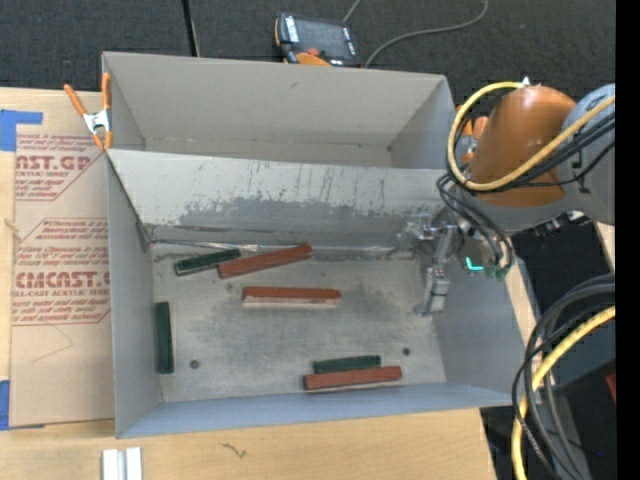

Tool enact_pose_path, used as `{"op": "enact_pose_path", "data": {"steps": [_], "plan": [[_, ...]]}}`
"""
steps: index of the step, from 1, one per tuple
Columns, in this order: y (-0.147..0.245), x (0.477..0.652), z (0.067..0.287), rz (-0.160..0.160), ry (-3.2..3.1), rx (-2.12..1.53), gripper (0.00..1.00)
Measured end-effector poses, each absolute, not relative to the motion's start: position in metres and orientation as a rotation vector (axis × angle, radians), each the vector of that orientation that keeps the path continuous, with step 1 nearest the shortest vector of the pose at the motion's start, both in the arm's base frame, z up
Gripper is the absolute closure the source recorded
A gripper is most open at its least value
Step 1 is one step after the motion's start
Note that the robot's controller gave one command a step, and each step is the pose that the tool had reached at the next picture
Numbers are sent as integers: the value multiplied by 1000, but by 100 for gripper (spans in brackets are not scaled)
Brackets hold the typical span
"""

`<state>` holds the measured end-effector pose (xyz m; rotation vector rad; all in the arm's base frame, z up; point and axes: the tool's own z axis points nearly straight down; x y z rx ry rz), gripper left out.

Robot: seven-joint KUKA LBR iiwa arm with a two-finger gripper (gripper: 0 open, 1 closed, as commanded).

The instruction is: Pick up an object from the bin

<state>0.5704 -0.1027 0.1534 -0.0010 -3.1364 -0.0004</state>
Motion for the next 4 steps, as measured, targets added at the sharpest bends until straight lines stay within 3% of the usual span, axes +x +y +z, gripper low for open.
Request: {"op": "enact_pose_path", "data": {"steps": [1,2,3,4], "plan": [[-40,564,65,-5,-3135,49,0],[-44,566,70,0,-3143,42,100],[-44,566,70,1,-3142,43,0],[21,582,70,-4,-3140,117,0]]}}
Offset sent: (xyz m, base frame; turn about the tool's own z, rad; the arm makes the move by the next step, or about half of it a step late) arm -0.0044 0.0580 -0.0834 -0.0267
